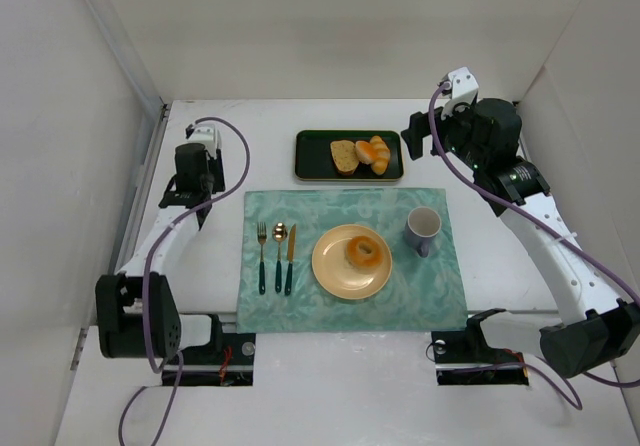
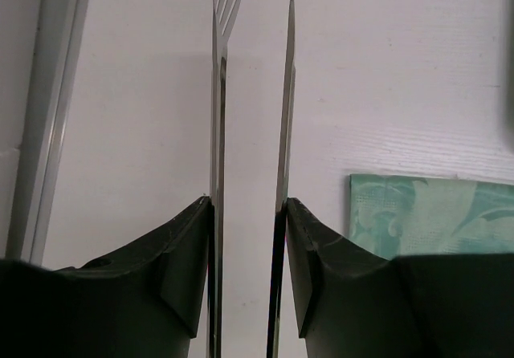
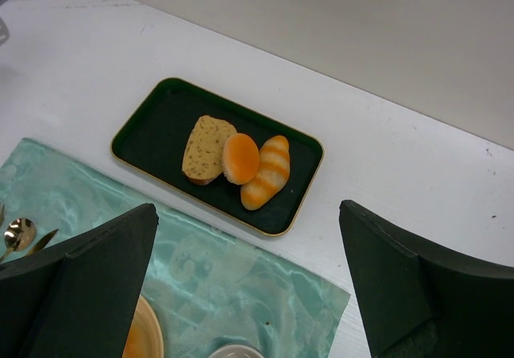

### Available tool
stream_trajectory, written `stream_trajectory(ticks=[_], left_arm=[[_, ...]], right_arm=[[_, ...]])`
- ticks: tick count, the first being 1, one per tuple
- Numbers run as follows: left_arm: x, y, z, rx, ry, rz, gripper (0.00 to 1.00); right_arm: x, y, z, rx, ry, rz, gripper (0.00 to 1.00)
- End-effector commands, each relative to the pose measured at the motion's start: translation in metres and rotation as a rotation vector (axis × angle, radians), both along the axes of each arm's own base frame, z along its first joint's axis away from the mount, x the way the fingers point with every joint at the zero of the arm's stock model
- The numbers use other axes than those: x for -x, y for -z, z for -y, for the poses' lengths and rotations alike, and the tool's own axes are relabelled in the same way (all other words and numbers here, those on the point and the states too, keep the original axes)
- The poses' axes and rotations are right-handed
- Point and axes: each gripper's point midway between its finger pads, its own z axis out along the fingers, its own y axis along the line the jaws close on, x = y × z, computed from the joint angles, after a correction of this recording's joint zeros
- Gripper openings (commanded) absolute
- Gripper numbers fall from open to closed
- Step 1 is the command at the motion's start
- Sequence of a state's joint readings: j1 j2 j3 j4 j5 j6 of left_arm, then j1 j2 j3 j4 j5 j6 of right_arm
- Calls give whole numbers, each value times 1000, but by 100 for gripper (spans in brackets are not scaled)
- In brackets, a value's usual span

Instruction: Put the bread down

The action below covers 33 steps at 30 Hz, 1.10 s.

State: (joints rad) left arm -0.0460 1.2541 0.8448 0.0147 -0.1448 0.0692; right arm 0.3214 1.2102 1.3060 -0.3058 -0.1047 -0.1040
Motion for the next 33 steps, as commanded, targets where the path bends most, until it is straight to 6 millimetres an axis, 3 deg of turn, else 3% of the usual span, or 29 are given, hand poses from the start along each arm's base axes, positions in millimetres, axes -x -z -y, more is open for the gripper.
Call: stream_trajectory(ticks=[1,12,18,23,26,33], left_arm=[[-24,-11,3,15,59,98,36],[-34,60,-12,48,41,-86,38],[-38,68,-15,57,40,-130,45],[-34,91,-12,75,40,-203,51],[-34,93,-14,71,32,-217,57],[-32,105,-13,82,25,-267,59]], right_arm=[[4,-24,1,-37,-3,75,100],[4,-24,1,-37,-3,75,100],[4,-24,1,-37,-3,75,100],[6,-28,2,-40,-3,84,100],[6,-28,2,-40,-3,84,100],[5,-28,3,-39,6,84,100]])
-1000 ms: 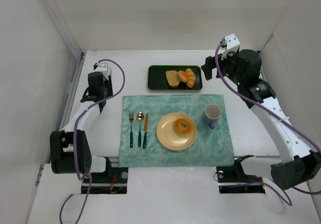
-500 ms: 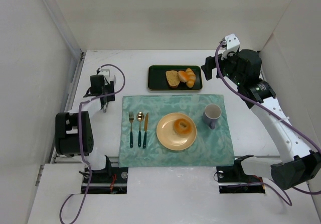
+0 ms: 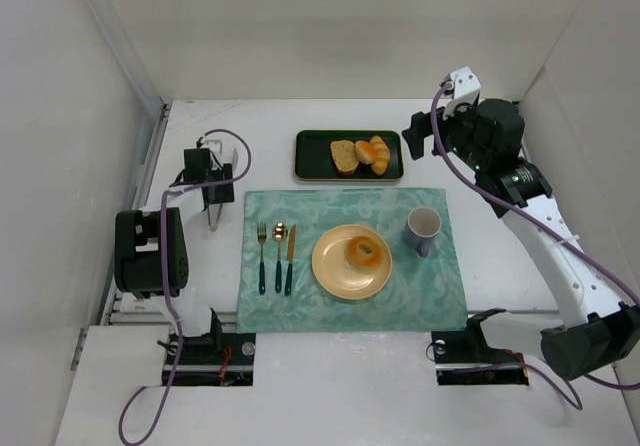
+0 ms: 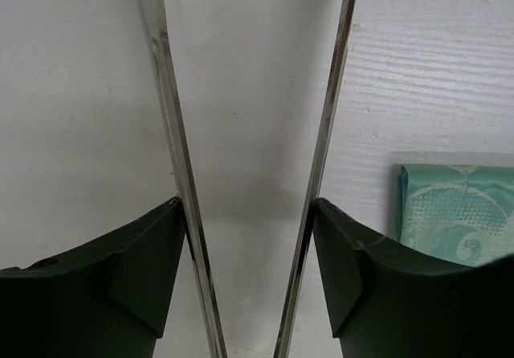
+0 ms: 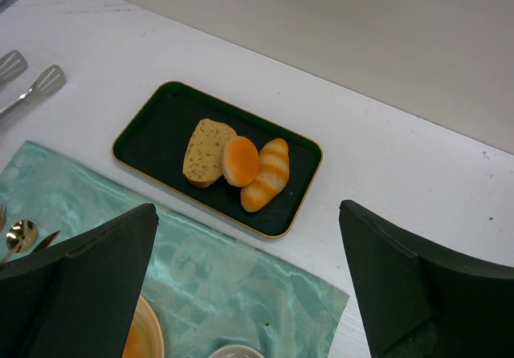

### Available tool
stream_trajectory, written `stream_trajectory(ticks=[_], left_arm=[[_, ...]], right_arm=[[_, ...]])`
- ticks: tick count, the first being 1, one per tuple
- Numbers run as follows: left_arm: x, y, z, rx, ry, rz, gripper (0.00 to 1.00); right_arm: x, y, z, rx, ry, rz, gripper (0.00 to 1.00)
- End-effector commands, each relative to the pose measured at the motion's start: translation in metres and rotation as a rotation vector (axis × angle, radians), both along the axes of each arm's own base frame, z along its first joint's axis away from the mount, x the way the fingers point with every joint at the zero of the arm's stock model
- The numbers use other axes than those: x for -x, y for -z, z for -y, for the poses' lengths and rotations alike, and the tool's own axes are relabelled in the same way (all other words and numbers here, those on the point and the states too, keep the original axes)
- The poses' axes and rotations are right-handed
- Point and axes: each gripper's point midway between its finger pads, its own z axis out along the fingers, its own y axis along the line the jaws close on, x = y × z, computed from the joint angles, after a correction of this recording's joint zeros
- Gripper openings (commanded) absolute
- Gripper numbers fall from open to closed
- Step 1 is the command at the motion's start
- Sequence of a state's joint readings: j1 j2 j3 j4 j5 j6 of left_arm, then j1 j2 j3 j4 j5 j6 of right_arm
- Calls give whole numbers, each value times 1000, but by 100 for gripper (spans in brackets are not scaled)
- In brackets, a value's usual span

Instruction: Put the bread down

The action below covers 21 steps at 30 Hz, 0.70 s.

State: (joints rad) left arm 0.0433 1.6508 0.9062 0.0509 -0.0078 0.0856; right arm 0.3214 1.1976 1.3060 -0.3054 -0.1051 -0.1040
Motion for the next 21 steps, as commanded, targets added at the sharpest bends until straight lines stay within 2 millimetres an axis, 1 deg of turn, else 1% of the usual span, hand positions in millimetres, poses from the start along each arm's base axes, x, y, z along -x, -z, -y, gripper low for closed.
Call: stream_trajectory(ticks=[1,3,4,6,8,10,11,12,14,17,18,19,20,21], left_arm=[[-13,-15,-2,8,-6,32,60],[-12,-11,-5,15,-22,23,62],[-10,-6,-5,16,-22,2,62],[-13,-6,-5,16,-22,-1,66],[-8,2,-8,25,-40,-38,69],[-8,2,-8,25,-40,-39,76],[-6,7,-8,26,-40,-57,76],[-6,7,-8,26,-40,-57,76],[-6,7,-7,33,-34,-57,80],[-7,1,-6,39,-41,-47,83],[-9,-8,-6,37,-40,-22,85],[-10,-13,-5,50,-41,-11,88],[-13,-21,-4,56,-48,7,89],[-14,-37,-4,54,-47,47,91]], right_arm=[[3,-23,2,-34,6,72,100],[3,-23,2,-34,6,72,100],[3,-23,2,-34,6,72,100],[3,-23,2,-34,6,72,100],[5,-26,3,-37,6,81,100],[5,-26,3,-37,6,81,100],[5,-26,3,-37,6,81,100],[5,-26,3,-37,6,81,100],[5,-26,3,-37,6,81,100],[5,-26,3,-37,6,81,100],[5,-26,3,-37,6,81,100],[5,-26,3,-37,6,81,100],[5,-26,3,-37,6,81,100],[5,-26,3,-37,6,81,100]])
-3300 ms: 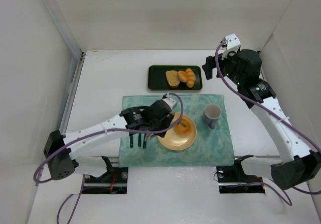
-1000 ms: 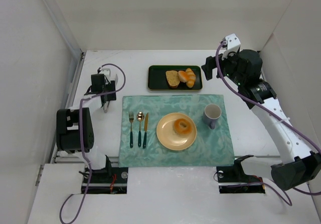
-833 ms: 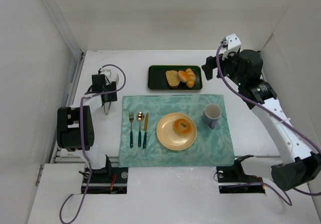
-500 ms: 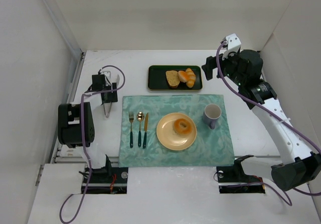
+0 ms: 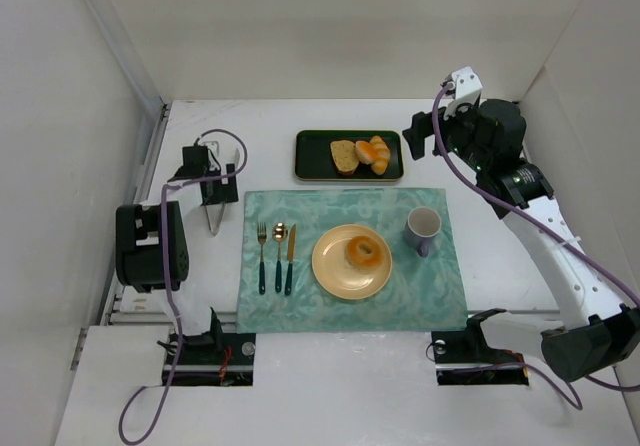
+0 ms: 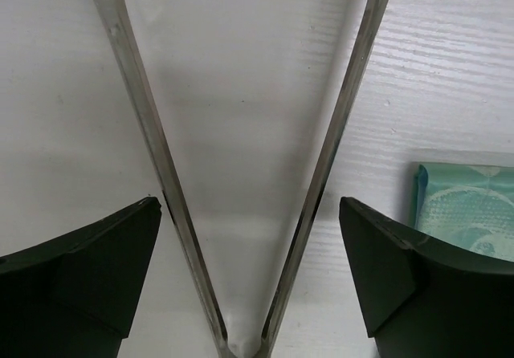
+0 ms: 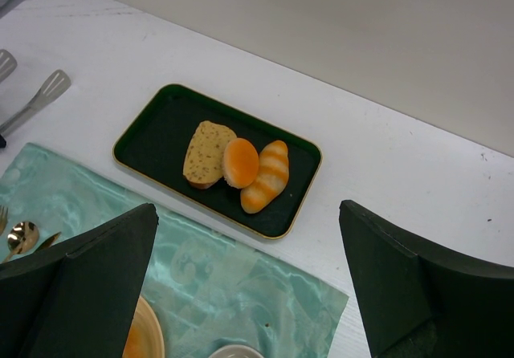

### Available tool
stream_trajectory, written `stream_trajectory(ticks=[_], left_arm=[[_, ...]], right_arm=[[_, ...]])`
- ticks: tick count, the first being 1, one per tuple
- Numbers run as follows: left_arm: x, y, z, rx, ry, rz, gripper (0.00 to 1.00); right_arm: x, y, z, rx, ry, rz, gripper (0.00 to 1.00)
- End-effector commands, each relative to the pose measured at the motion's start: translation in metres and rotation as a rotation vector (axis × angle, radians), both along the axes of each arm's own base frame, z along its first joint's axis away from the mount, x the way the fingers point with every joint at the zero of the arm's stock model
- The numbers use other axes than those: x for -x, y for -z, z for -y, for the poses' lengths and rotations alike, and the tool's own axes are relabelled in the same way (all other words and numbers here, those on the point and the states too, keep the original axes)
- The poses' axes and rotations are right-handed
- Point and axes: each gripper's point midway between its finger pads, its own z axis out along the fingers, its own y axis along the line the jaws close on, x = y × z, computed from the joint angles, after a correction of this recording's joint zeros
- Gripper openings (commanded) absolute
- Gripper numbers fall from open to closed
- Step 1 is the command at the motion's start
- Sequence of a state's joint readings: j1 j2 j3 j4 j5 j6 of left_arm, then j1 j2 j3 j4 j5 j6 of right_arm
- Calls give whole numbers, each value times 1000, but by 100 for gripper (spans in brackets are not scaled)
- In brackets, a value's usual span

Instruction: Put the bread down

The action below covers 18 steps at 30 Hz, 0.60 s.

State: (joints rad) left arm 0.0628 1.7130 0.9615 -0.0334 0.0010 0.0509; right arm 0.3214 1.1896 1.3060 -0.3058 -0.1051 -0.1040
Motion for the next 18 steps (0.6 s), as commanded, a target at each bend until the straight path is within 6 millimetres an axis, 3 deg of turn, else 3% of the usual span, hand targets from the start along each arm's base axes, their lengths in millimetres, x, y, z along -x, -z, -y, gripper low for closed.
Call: stream_trajectory(ticks=[1,3,4,6,7,10,11,14,17,18], left_arm=[[-18,-61,2,31,-13,153,93],[-23,-93,5,56,-26,232,100],[-22,-123,7,66,-22,307,100],[-18,-152,13,91,-10,380,100],[-16,-179,22,91,15,446,100],[-5,-203,51,144,104,518,100],[0,-224,61,174,136,584,100],[15,-242,80,232,219,647,100],[25,-246,90,256,264,659,100],[29,-257,102,269,304,691,100]], right_arm=[[3,-24,2,-35,6,74,100],[3,-24,2,-35,6,74,100],[3,-24,2,-35,6,74,100],[4,-24,1,-36,-3,73,100],[4,-24,1,-36,-3,73,100],[3,-22,-1,-35,-12,64,100],[3,-25,0,-45,-1,61,100],[0,-28,6,-52,41,73,100],[-2,-28,10,-49,64,74,100],[-2,-31,7,-55,50,85,100]])
